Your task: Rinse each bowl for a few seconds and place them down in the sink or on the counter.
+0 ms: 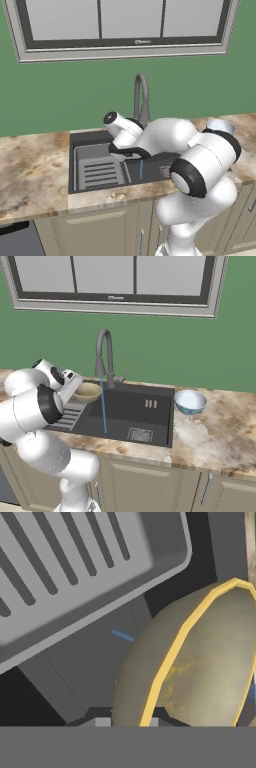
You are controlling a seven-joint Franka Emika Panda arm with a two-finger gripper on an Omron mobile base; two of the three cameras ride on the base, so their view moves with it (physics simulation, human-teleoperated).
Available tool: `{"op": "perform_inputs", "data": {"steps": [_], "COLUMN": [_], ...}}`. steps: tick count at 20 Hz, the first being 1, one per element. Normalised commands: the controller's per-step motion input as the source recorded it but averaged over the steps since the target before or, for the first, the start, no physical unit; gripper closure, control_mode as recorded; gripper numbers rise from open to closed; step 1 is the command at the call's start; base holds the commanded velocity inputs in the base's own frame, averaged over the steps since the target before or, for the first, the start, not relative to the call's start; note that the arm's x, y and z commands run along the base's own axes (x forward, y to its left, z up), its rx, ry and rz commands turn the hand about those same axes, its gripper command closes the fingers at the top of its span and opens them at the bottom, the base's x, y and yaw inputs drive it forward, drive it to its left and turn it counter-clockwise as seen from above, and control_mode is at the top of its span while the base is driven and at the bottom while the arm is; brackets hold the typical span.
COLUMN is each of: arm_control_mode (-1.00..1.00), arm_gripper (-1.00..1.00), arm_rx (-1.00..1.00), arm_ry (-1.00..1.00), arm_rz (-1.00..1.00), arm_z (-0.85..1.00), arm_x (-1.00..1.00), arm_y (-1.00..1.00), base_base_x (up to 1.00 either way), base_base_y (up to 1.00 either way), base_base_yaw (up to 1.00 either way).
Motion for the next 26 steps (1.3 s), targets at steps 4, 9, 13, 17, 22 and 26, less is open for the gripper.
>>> {"op": "perform_inputs", "data": {"steps": [4,9,13,17,22,26], "arm_control_mode": [-1.0,-1.0,-1.0,-1.0,-1.0,-1.0], "arm_gripper": [1.0,1.0,1.0,1.0,1.0,1.0], "arm_rx": [0.0,0.0,0.0,0.0,0.0,0.0], "arm_ry": [0.0,0.0,0.0,0.0,0.05,0.08], "arm_rz": [0.03,0.03,0.04,0.05,0.09,0.11], "arm_z": [-0.15,-0.11,-0.01,0.22,0.15,0.05], "arm_x": [0.42,0.24,0.0,-0.14,-0.12,-0.12], "arm_y": [0.0,0.0,0.06,0.21,0.36,0.36], "base_base_x": [0.0,0.0,0.0,0.0,0.0,0.0], "base_base_y": [0.0,0.0,0.0,0.0,0.0,0.0], "base_base_yaw": [0.0,0.0,0.0,0.0,0.0,0.0]}}
